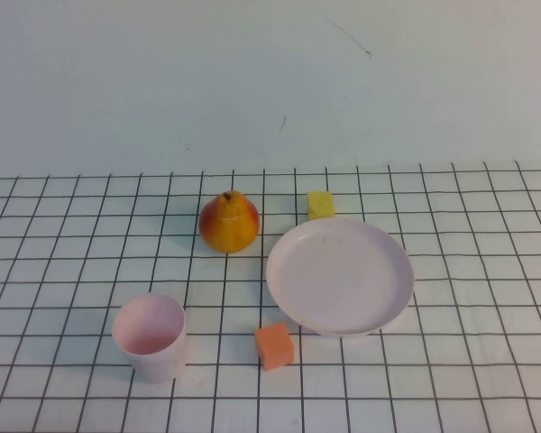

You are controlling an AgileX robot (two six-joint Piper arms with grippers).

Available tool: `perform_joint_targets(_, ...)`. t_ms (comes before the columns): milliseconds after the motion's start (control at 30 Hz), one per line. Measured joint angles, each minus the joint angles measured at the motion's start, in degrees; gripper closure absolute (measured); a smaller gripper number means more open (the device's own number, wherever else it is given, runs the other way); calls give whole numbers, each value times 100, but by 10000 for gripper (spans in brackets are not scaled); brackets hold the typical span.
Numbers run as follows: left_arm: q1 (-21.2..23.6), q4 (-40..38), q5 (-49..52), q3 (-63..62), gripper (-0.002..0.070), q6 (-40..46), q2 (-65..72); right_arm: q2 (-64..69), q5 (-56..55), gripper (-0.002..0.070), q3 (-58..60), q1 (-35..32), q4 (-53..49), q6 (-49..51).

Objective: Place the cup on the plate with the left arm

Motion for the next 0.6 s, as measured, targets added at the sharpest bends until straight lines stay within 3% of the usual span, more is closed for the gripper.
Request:
perform_joint_targets(300,0,0,-650,0,677,0,0,0,0,678,0,0,0,0)
perform_joint_targets(600,0,0,-2580,0,677,-419,0,0,0,678,0,0,0,0)
